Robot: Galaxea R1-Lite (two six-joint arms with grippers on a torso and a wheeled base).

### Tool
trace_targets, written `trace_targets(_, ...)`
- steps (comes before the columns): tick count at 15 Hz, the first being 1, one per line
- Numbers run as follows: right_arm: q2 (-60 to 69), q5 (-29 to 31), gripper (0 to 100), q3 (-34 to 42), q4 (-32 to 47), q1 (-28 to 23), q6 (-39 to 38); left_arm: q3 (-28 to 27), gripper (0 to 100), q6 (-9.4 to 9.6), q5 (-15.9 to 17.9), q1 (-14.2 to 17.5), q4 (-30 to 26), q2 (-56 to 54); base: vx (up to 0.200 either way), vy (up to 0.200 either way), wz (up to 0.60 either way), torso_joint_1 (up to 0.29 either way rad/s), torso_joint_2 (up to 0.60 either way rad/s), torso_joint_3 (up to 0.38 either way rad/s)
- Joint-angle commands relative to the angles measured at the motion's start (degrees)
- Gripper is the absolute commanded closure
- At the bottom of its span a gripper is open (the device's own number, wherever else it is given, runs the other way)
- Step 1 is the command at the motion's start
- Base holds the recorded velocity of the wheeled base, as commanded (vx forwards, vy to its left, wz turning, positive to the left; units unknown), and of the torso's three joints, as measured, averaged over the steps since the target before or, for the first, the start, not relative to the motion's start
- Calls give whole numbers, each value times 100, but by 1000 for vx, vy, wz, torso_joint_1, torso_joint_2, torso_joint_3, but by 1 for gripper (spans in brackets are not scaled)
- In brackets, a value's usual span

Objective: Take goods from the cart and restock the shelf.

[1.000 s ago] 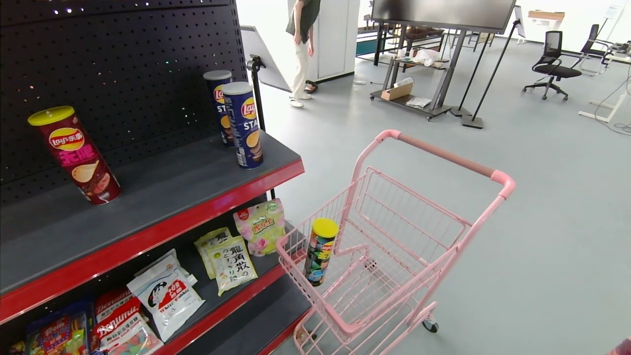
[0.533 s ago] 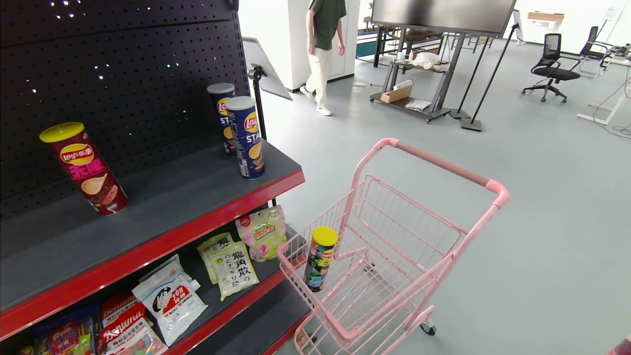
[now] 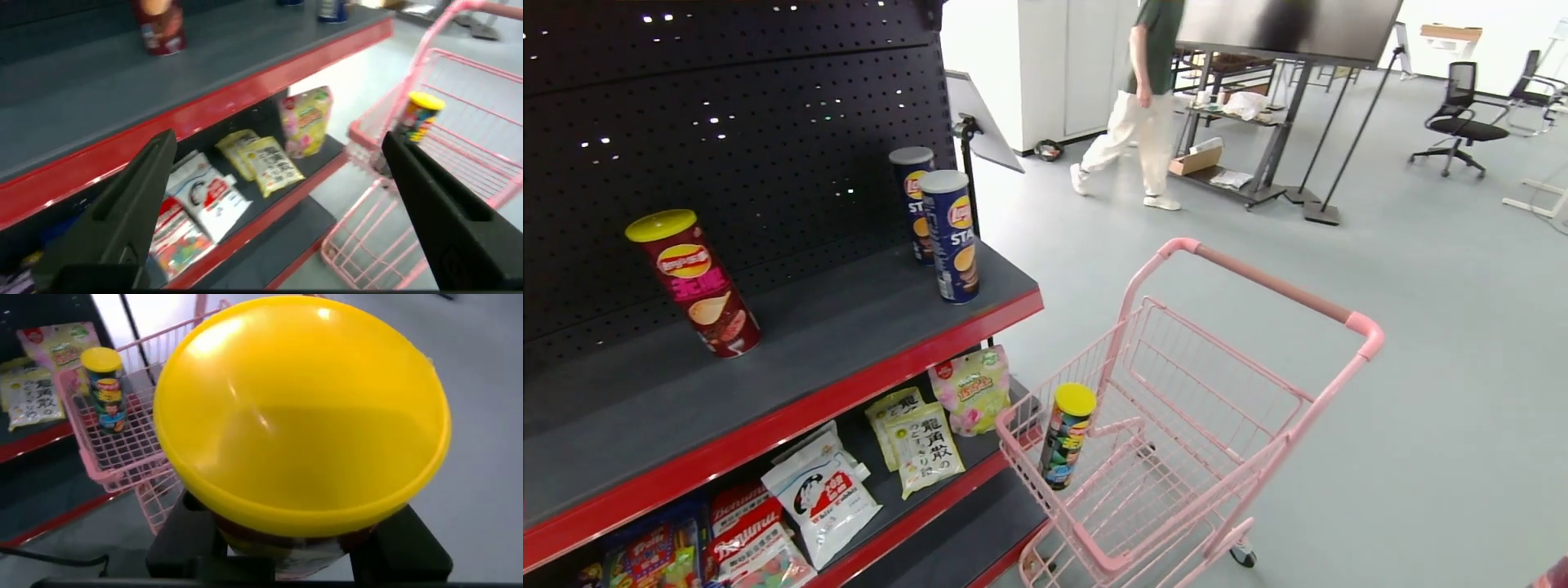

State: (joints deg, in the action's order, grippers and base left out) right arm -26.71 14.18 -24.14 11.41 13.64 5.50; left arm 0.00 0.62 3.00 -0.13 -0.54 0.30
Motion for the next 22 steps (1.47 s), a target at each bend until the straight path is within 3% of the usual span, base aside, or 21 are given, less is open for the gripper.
trace_targets(1,-18,-12,100,14,2,7,30,0,0,-1,-1,-4,1,5,0,0,600,2,2,-2)
trace_targets(10,-10,-29,100,120,2,25,57,0,0,-1,-1,-4,1,5,0,0,600,4,3,1)
trace_targets(17,1186,-266,100,366,54,104,136,0,0,-1,-1,-4,1,5,0,0,0,0,0,0)
trace_targets(22,1713,-539,100,709,54,148,276,-9,0,-1,-10,-4,1,5,200,0,0,-4,1,4)
